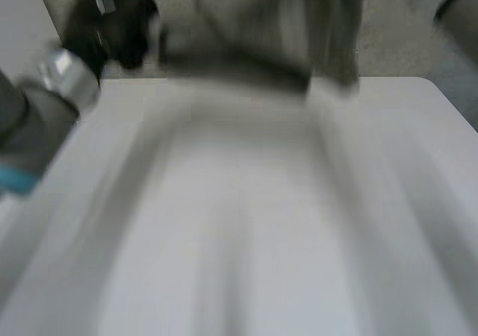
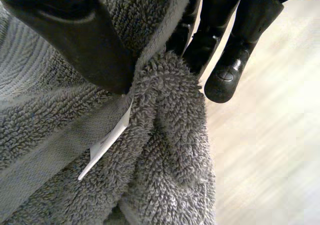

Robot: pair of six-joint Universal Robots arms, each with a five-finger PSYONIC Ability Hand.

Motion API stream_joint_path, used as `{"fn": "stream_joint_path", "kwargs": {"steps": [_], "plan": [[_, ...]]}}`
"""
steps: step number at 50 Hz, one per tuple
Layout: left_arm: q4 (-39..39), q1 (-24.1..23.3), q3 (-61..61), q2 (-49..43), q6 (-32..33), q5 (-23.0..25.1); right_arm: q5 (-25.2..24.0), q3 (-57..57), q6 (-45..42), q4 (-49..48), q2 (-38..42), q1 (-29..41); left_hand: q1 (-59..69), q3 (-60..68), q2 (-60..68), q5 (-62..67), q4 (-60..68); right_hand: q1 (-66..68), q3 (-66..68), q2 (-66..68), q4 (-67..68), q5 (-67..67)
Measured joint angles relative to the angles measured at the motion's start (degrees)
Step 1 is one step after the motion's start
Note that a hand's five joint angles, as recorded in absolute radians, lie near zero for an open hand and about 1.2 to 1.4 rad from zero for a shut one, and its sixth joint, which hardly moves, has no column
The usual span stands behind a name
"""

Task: Fold the towel.

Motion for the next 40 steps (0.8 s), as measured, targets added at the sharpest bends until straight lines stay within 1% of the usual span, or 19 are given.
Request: {"fn": "stream_joint_path", "kwargs": {"steps": [2,3,6,7,9,12,13,17,21,22,26,27,31,34,40], "plan": [[0.4,0.1,8.0,-1.0,1.1,-0.5,0.3,-5.2,-0.1,-7.1,0.6,0.2,0.0,0.0,0.0,0.0,0.0,0.0,0.0,0.0,0.0,0.0],[0.7,0.1,10.1,-1.2,1.0,-0.9,0.4,-6.2,-0.1,-8.8,0.7,0.2,0.0,0.0,0.0,0.0,0.0,0.0,0.0,0.0,0.0,0.0],[4.1,-0.1,20.7,-1.5,-3.4,-5.5,1.4,-9.4,0.5,-15.3,1.2,0.4,0.0,0.0,0.0,0.0,0.0,0.0,0.0,0.0,0.0,0.0],[4.7,-0.2,21.8,-1.5,-4.3,-6.3,1.5,-9.5,0.6,-15.8,1.3,0.4,0.0,0.0,0.0,0.0,0.0,0.0,0.0,0.0,0.0,0.0],[7.5,-0.4,25.1,-1.3,-9.0,-9.5,2.0,-8.5,1.2,-15.9,1.5,0.4,0.0,0.0,0.0,0.0,0.0,0.0,0.6,0.3,0.0,0.0],[9.6,-0.4,24.6,-1.0,-12.7,-11.5,2.0,-6.1,1.5,-14.2,1.7,0.5,0.0,0.0,0.0,0.0,0.0,0.0,1.0,0.3,0.0,0.0],[10.3,-0.4,23.1,-0.8,-14.0,-12.1,1.9,-4.0,1.6,-12.8,1.7,0.5,0.0,0.0,0.0,0.0,0.0,0.0,1.1,0.3,0.0,0.0],[11.7,-0.3,16.1,-0.6,-15.7,-12.5,1.6,2.0,1.6,-9.9,1.7,0.5,0.0,0.1,0.0,0.0,0.0,0.2,1.4,0.5,0.0,0.0],[13.8,0.2,4.1,-0.7,-15.9,-11.3,1.4,10.6,1.3,-8.3,1.7,0.5,0.0,0.0,0.0,0.0,0.0,0.2,1.5,0.5,0.0,0.0],[14.2,0.3,2.6,-0.8,-15.9,-11.1,1.3,11.8,1.3,-8.2,1.7,0.5,0.0,0.1,0.0,0.0,0.0,0.2,1.5,0.5,0.0,0.0],[18.0,1.6,-9.9,-1.5,-15.4,-8.2,1.3,21.3,0.5,-8.2,2.6,0.5,0.0,0.1,0.0,0.0,0.0,0.2,1.5,0.5,0.0,0.0],[18.6,1.9,-11.5,-1.7,-15.3,-7.7,1.3,22.8,0.1,-8.3,2.9,0.5,0.0,0.1,0.0,0.0,0.0,0.2,1.5,0.5,0.0,0.0],[23.1,3.8,-21.6,-3.3,-14.3,-3.9,1.4,31.0,-3.2,-8.5,5.0,0.5,0.0,0.1,0.0,0.0,0.0,0.2,1.5,0.5,0.0,0.0],[25.6,5.0,-27.0,-4.3,-13.0,-1.6,1.5,35.3,-6.6,-8.5,6.4,0.5,0.0,0.1,0.0,0.0,0.0,0.2,1.5,0.5,0.0,0.0],[27.3,6.3,-33.1,-4.9,-9.1,1.0,2.2,40.3,-12.2,-7.8,8.2,0.4,0.0,0.1,0.0,0.0,0.0,0.2,1.5,0.5,0.0,0.0]]}}
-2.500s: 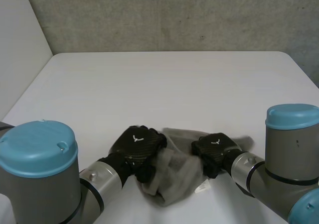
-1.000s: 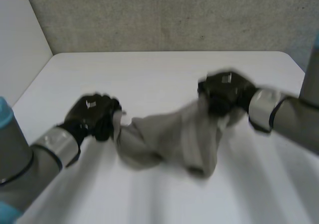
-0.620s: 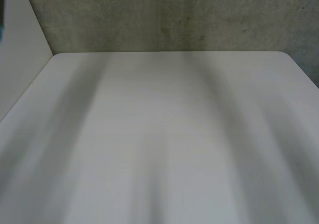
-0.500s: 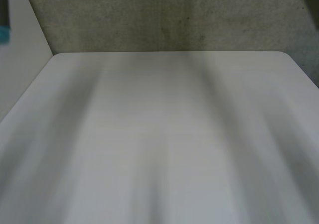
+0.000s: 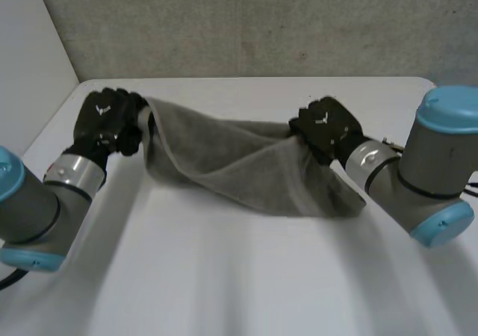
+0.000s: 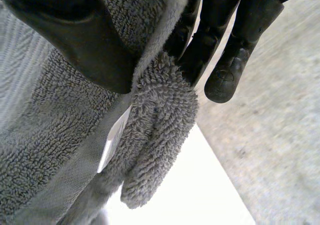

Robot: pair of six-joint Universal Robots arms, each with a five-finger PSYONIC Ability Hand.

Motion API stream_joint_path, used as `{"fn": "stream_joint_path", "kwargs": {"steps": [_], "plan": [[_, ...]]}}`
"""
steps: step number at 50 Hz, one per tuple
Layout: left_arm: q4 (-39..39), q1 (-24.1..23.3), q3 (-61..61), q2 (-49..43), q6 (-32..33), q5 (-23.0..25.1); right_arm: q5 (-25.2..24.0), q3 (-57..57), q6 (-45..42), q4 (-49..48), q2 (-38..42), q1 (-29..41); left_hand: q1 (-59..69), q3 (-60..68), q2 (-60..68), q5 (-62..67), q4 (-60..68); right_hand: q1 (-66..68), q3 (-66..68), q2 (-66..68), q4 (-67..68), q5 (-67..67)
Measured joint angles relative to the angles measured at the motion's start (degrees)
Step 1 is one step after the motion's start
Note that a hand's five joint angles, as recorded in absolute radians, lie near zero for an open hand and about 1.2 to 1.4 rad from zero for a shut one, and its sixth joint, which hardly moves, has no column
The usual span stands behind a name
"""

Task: Fold the towel.

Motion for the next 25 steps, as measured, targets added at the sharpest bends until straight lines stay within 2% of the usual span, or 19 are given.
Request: {"fn": "stream_joint_path", "kwargs": {"steps": [7,9,12,14,25], "plan": [[-0.3,0.1,-3.2,0.6,3.7,1.3,0.6,1.2,-1.5,4.2,-0.3,0.0,0.0,0.0,0.0,0.0,0.0,-2.8,-1.7,-2.7,-2.9,-2.1],[-0.5,-0.1,-3.4,0.8,4.0,1.4,0.7,0.8,-1.6,6.2,-0.4,0.0,0.0,0.0,0.0,0.0,0.0,-15.4,-12.6,-15.6,-15.0,-13.8],[-0.9,-0.5,-3.9,1.3,4.2,1.5,1.0,-0.5,-1.4,10.5,-0.8,0.0,0.0,0.0,0.0,0.0,0.0,-44.0,-42.5,-44.0,-44.4,-43.5],[-1.0,-0.8,-4.5,1.8,4.2,1.5,1.5,-1.2,-1.2,12.8,-1.1,0.0,0.0,0.0,0.0,0.0,0.0,-50.9,-49.8,-51.1,-51.4,-51.4],[-1.0,-2.0,-8.7,6.0,4.2,1.4,5.7,0.2,2.0,17.4,-5.3,0.3,0.0,0.0,0.0,0.0,0.0,-51.8,-51.2,-51.9,-53.5,-53.4]]}}
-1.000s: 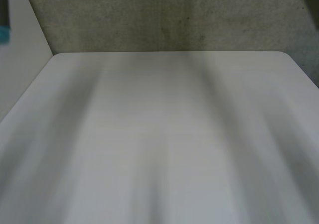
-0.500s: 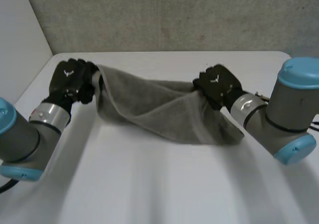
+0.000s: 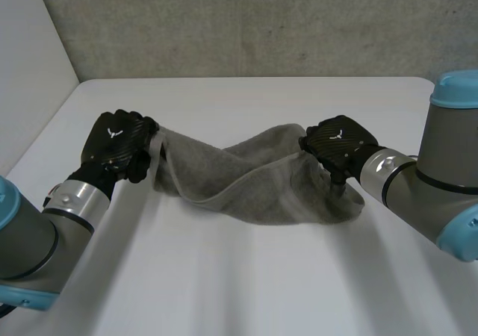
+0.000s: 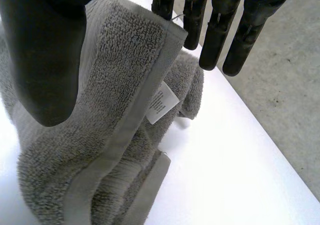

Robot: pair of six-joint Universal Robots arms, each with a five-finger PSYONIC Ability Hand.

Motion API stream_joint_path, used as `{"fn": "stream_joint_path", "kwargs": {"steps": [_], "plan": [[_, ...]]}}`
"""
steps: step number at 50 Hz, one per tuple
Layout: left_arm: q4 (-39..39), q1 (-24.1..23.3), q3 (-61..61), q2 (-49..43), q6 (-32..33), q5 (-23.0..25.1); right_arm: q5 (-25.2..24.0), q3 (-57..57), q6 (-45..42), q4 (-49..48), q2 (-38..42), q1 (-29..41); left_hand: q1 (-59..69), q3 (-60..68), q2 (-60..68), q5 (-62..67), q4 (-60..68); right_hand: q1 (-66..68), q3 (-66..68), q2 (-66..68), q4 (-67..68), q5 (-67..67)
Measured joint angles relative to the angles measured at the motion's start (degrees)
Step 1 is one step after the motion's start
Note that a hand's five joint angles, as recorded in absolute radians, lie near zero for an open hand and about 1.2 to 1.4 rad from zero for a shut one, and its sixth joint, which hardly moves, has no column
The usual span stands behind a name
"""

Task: Fold the towel.

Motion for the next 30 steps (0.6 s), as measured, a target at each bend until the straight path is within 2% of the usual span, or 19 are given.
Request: {"fn": "stream_joint_path", "kwargs": {"steps": [7,14,16,20,22,24,30], "plan": [[0.0,0.3,-1.5,0.6,0.1,0.0,0.4,1.5,4.3,-1.9,-2.4,2.3,0.0,0.0,0.0,0.0,0.0,0.0,0.0,0.0,0.0,0.1],[-0.1,0.6,-2.5,0.9,0.1,0.0,0.6,-1.2,5.7,-4.4,1.7,5.3,0.0,0.0,0.0,0.0,0.0,2.8,3.8,3.3,4.2,6.3],[-0.1,0.6,-2.9,1.2,0.1,0.0,0.6,-2.2,5.8,-4.6,3.3,5.9,0.0,0.0,0.0,0.0,0.0,7.5,8.6,8.1,8.5,10.6],[-0.1,0.6,-3.6,1.8,0.0,0.1,0.6,-4.8,5.8,-4.9,7.5,6.9,0.0,0.0,0.0,0.0,0.0,26.5,27.5,27.5,27.6,28.5],[-0.1,0.7,-3.8,2.0,0.0,0.1,0.7,-6.1,5.8,-4.9,9.7,7.1,0.0,0.0,0.0,0.0,0.0,42.6,42.5,43.4,42.6,44.5],[-0.1,0.7,-4.0,2.2,0.0,0.2,0.7,-7.1,5.8,-4.9,11.1,7.2,0.0,0.0,0.0,0.0,0.0,50.5,50.6,50.7,50.4,52.6],[-0.1,1.0,-4.0,3.1,0.0,1.1,1.1,-9.4,5.6,-4.7,12.3,6.5,0.0,0.0,0.0,0.0,0.0,52.8,53.4,52.8,53.4,55.8]]}}
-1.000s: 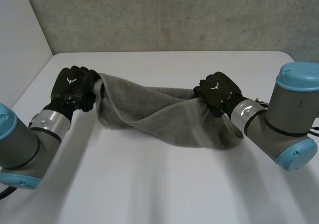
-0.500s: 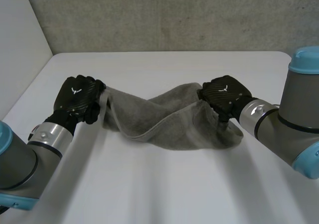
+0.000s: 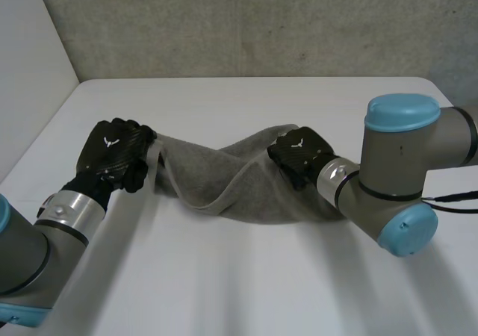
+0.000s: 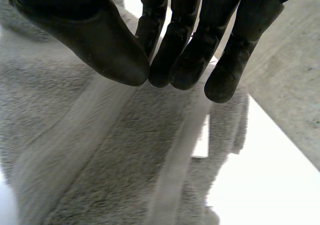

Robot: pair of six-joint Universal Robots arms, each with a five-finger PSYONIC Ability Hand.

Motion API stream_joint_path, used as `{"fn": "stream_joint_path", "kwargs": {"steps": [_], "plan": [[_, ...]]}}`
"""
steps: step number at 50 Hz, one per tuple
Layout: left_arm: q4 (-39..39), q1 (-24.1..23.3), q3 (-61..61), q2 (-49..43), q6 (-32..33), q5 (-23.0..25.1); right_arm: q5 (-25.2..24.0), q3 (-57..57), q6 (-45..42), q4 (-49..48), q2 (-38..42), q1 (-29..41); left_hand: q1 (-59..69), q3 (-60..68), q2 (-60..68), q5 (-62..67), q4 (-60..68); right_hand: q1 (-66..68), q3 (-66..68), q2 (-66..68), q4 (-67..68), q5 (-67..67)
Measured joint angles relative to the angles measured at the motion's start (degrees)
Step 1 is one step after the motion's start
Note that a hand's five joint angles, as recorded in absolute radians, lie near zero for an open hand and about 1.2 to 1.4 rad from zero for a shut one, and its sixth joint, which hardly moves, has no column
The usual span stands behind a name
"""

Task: Fold the towel.

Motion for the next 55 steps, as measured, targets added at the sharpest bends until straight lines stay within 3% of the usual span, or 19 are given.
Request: {"fn": "stream_joint_path", "kwargs": {"steps": [4,7,8,10,14,18,25,39,49,55], "plan": [[0.0,0.1,-0.1,1.0,0.0,1.0,0.2,-1.0,0.0,0.2,-1.0,-0.6,0.0,0.0,0.0,0.0,0.0,-1.0,-1.0,-1.0,-1.0,-1.1],[0.0,0.1,-0.3,1.7,0.0,1.6,0.2,-1.3,0.0,0.2,-1.9,-0.9,-0.4,-1.5,-1.0,-1.2,-1.4,-23.9,-23.7,-24.7,-23.8,-24.7],[0.0,0.1,-0.5,2.2,0.1,1.9,0.2,-1.5,0.0,0.1,-2.2,-0.9,-2.3,-8.0,-6.2,-5.7,-7.0,-38.0,-36.6,-39.2,-36.6,-38.3],[-0.3,0.2,-0.9,2.8,0.3,2.2,0.1,-1.6,0.0,0.1,-2.5,-0.9,-17.3,-23.4,-20.9,-21.4,-23.6,-50.3,-49.7,-51.1,-49.4,-51.6],[-2.1,1.6,-2.1,4.8,2.0,2.6,-0.3,-2.5,-0.3,0.1,-2.2,-0.4,-52.8,-60.4,-57.7,-58.1,-60.6,-54.1,-54.6,-54.4,-54.8,-57.3],[-5.9,4.4,-3.1,7.4,4.9,2.6,-0.7,-4.5,-0.7,0.1,-0.7,0.4,-61.1,-70.8,-67.2,-69.4,-69.4,-54.1,-54.6,-54.4,-54.8,-57.3],[-13.9,9.6,-3.1,13.3,7.6,2.6,-1.0,-10.2,-1.6,1.5,4.0,2.0,-62.5,-72.2,-68.7,-71.4,-70.4,-54.1,-54.6,-54.4,-54.8,-57.3],[-18.1,13.5,-1.7,19.5,0.6,3.4,-0.6,-26.6,-8.4,6.5,18.4,3.7,-62.5,-72.2,-68.7,-71.6,-70.4,-49.7,-49.1,-49.1,-48.6,-49.1],[-18.4,12.8,5.5,8.1,-0.4,2.2,-0.5,-35.2,-8.3,12.4,22.9,3.1,-62.7,-72.2,-68.7,-71.6,-70.4,-6.9,-9.0,-6.8,-7.6,-8.6],[-20.3,11.1,13.2,-0.1,-2.6,0.1,-0.2,-34.6,-7.7,14.2,20.7,2.6,-62.7,-72.2,-68.7,-71.5,-70.4,-0.2,-0.1,-1.8,0.0,-1.1]]}}
